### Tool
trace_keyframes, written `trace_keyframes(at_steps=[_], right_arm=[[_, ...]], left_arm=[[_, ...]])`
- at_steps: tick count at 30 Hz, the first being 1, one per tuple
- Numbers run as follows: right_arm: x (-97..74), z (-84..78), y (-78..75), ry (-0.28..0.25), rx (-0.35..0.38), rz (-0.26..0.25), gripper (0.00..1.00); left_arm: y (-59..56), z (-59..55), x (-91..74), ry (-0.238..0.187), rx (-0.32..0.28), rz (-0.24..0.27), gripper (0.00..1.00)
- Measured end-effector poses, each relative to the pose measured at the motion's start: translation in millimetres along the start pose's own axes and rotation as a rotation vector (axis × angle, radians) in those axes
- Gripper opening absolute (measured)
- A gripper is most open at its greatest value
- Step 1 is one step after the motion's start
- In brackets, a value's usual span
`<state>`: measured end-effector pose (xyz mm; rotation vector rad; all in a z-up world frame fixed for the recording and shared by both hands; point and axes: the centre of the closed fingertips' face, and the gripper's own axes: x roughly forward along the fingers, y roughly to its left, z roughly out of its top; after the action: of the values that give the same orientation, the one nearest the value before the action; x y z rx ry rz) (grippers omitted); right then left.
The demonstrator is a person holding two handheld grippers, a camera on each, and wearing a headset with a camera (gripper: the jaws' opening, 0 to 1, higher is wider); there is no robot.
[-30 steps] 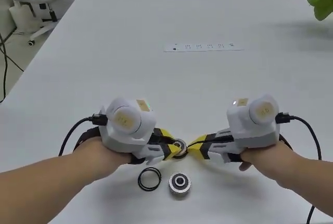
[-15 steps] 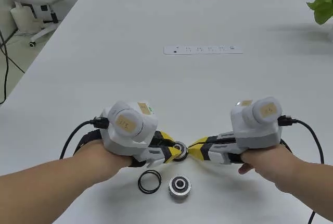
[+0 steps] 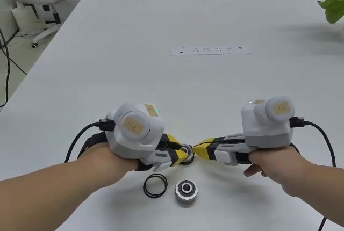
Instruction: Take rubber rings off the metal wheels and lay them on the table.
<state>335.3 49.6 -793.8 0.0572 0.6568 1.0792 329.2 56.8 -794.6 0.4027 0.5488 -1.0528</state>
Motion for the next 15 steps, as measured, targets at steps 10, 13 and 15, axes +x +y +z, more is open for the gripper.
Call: trace_keyframes(at_steps=[10, 13, 15], right_arm=[[-0.2, 1.6, 3.2, -0.011, 0.02, 0.011, 0.0], [-0.2, 1.8, 4.0, -0.013, 0.021, 0.014, 0.0], [-0.2, 2.2, 4.6, -0.013, 0.023, 0.015, 0.0]], left_arm=[[0.4, 0.3, -0.1, 0.004, 0.0, 0.004, 0.13], [0.4, 0.2, 0.0, 0.006, 0.0, 0.005, 0.12], [0.4, 0.1, 0.0, 0.006, 0.0, 0.005, 0.12]])
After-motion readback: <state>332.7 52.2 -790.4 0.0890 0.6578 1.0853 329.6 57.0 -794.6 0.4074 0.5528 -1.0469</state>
